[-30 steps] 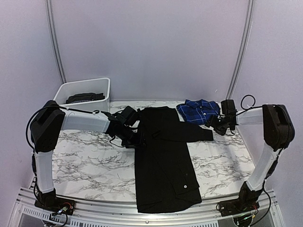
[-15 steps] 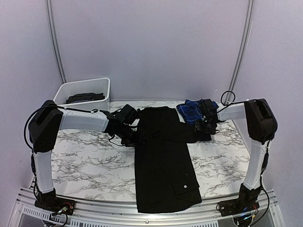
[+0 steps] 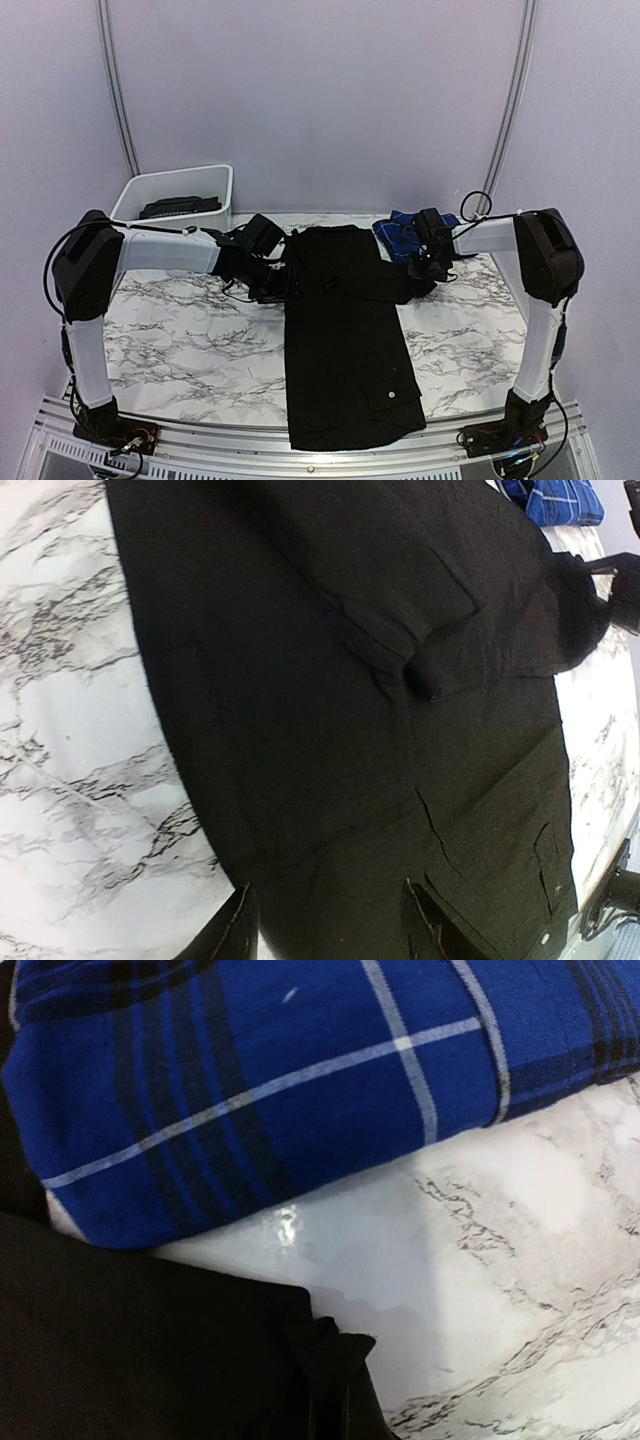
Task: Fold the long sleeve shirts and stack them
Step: Adjust the sleeve of the rectangle-folded shirt.
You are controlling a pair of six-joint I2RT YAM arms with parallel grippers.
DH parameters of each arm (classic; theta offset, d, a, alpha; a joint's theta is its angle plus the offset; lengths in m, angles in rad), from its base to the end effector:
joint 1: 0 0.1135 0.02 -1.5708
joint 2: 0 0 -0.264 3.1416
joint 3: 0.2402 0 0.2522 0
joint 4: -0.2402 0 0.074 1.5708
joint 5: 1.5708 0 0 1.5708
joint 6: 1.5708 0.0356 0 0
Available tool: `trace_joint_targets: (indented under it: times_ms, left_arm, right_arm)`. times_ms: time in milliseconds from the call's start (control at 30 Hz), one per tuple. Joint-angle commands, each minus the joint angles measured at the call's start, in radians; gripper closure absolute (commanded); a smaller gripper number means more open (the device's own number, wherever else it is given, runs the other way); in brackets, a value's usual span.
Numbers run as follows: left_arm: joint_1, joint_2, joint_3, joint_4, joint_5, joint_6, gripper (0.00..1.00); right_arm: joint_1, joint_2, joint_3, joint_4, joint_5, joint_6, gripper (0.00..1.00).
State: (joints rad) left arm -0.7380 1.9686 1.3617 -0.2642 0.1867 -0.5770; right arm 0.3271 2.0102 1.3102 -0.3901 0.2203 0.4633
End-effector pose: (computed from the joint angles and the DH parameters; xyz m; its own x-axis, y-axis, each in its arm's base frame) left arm 0.3121 -0.2928 0.1831 -0.8832 0.0787 -0.4623 0.3195 0.8226 -0.4703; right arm 0.3894 0.1239 0.1441 -0.8485 0.1726 -0.5002 0.1804 0.9830 0.0333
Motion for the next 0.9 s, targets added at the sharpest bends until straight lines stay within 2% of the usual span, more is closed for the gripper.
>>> trace_joint_targets:
  times_ms: [0,133,400,867]
  left_arm:
    - [0.025,-0.051,-0.032,0.015,-0.028,-0.013,0.50]
    - [0.048,-0.060,-0.043,0.017,-0.040,-0.024,0.50]
    - [0.077,-0.043,-0.023,0.017,-0.043,-0.028,0.50]
    - [0.086,0.047,0.071,0.016,-0.024,-0.034,0.50]
  right_arm:
    - [0.019,-0.099,0.058,0.004,-0.133,0.015,1.00]
    - [0.060,-0.142,0.194,0.014,-0.161,0.000,1.00]
    - [0.067,-0.140,0.440,0.006,-0.114,-0.105,1.00]
    - [0.066,-0.248,0.449,0.093,-0.073,-0.228,1.00]
